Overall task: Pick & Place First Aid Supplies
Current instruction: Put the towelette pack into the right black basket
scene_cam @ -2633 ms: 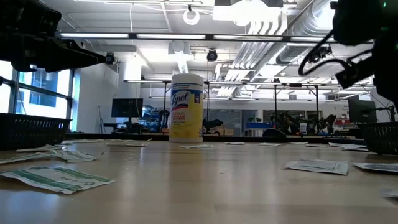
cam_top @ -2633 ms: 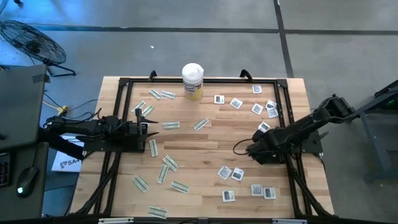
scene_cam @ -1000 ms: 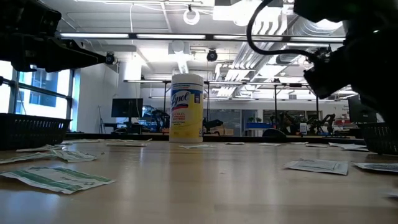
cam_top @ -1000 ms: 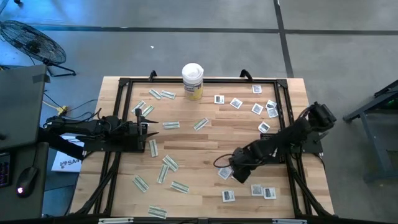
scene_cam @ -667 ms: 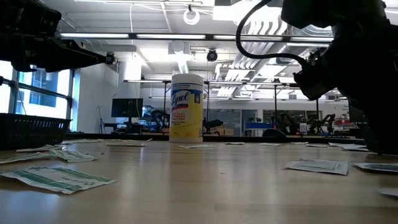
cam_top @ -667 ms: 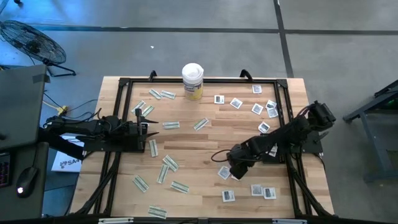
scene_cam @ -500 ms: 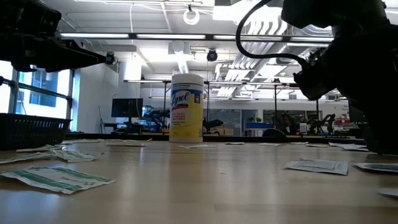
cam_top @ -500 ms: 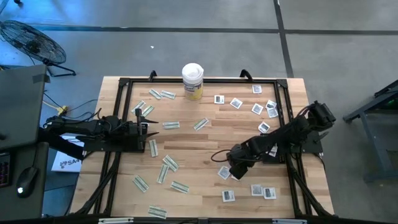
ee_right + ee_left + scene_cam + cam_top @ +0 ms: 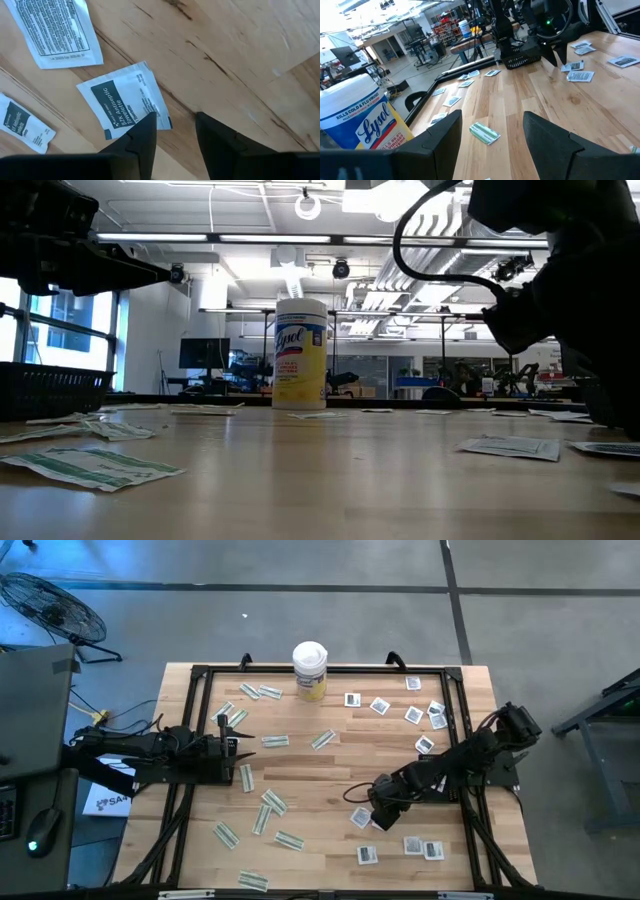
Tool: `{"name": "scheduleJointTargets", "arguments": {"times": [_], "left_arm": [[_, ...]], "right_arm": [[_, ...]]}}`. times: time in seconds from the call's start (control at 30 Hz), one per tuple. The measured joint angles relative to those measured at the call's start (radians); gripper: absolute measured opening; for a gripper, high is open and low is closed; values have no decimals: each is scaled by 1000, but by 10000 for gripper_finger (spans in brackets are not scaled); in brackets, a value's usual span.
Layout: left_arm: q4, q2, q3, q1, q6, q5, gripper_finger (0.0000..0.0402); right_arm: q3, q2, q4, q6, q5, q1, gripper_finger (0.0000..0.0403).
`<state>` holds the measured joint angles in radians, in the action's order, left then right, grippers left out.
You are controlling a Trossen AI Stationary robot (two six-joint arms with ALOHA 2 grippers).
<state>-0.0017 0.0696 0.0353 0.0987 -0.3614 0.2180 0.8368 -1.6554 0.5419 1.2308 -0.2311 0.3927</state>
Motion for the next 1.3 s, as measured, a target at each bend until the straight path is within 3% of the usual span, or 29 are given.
{"name": "scheduleJointTargets", "arguments": {"times": [1.3], "left_arm": [[0, 0, 0, 0, 0, 0, 206]], "right_arm": [[0, -2, -31, 27, -11, 24, 126]]}}
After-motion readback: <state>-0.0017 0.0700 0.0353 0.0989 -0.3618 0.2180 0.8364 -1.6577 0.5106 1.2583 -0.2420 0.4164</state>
